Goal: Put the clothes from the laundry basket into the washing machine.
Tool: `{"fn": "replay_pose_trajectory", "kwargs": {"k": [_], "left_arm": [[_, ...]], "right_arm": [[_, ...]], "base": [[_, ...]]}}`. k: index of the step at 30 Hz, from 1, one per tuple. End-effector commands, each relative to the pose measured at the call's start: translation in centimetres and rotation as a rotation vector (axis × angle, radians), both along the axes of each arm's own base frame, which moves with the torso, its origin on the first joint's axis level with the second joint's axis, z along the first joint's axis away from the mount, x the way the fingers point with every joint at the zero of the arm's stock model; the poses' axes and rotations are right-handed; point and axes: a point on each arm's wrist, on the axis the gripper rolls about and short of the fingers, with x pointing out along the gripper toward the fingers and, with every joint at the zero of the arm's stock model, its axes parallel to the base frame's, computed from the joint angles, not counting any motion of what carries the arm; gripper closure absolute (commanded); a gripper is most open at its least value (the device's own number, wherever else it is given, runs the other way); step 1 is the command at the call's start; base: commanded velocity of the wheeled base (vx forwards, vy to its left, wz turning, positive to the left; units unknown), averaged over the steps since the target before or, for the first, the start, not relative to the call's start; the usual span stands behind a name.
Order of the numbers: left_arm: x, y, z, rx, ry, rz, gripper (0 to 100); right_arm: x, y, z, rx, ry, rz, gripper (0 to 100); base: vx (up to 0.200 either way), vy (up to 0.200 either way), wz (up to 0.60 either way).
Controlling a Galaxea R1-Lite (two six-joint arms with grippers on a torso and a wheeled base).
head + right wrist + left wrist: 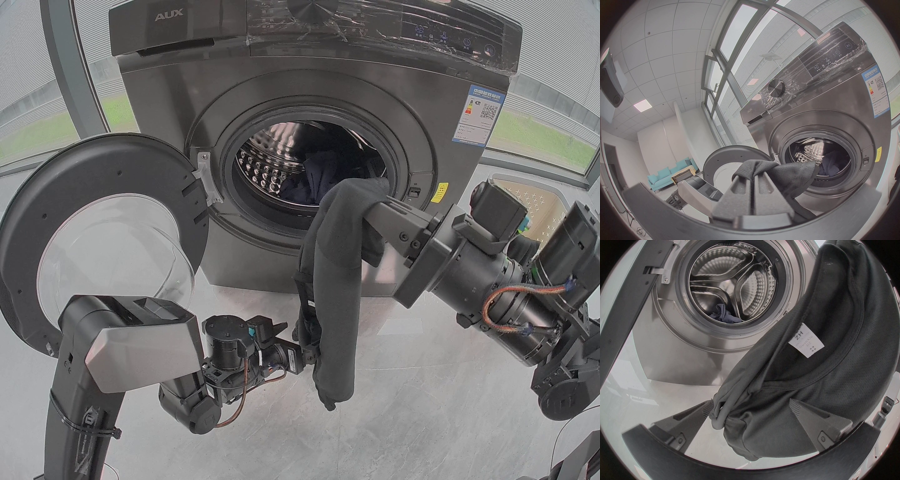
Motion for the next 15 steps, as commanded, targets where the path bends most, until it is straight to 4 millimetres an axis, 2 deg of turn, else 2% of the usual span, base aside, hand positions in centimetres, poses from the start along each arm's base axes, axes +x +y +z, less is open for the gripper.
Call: {"fn": "replay_pose_trajectory", "kwargs": {"k": [1,6,7,15], "left_arm": [[1.0,-0.3,-0.9,0.001,-0.009,0.004,0],[1.5,-1.0,-0.8,-0.016,-0.035,-0.002,0],[1.7,-1.2,-0.6,-0.021,-0.047,-0.004,100],[3.1,-1.6,-0.7,-0.027,-0.097,0.011,100]], "right_arm": [[-0.1,0.0,-0.2,-0.006,0.005,0.002,100],[-0.1,-0.1,-0.2,-0.006,0.005,0.001,100],[-0.1,-0.1,-0.2,-0.006,0.005,0.001,100],[-0.2,-0.2,-0.7,-0.015,0.014,-0.001,100]], "base": [[0.0,0.0,0.0],[0.0,0.0,0.0],[0.0,0.0,0.0],[0.0,0.0,0.0]]}}
